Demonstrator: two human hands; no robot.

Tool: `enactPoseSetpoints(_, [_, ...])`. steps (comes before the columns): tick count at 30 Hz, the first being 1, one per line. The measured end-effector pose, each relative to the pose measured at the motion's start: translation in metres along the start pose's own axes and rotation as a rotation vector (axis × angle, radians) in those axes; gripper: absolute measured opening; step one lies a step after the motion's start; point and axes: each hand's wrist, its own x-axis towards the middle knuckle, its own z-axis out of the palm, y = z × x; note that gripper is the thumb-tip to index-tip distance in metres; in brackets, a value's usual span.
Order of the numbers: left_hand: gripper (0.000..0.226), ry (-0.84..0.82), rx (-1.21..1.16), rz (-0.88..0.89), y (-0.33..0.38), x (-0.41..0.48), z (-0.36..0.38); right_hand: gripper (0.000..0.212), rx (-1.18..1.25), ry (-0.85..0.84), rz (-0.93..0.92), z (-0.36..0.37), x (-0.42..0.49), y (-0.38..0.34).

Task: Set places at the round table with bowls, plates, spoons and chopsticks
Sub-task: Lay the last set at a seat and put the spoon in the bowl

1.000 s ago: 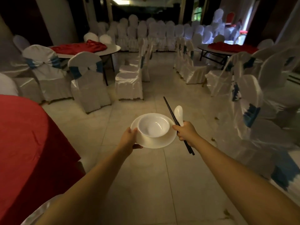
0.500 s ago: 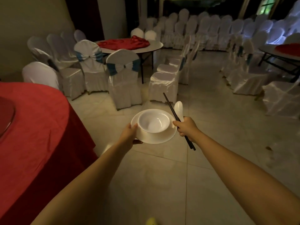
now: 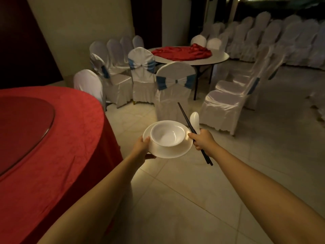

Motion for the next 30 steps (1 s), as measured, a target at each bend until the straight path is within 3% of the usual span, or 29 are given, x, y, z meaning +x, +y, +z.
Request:
enactPoseSetpoints(17, [0.033, 0.399, -0.115, 0.061, 0.059, 0.227, -0.066, 0.021, -0.084, -0.42, -0.12, 0.132, 0.314, -0.079])
enactPoseSetpoints(21, [0.027, 0.493, -0.172, 0.055, 0.074, 0.264, -0.087, 0.014, -0.11, -0.512, -0.141, 0.174, 0.368, -0.099])
enactPoseSetpoints(30, [0.032, 0.659, -0.311, -0.008, 0.091, 0.357, -0.17, 0.021, -0.174, -0.667, -0.183, 0.299, 0.471, -0.137])
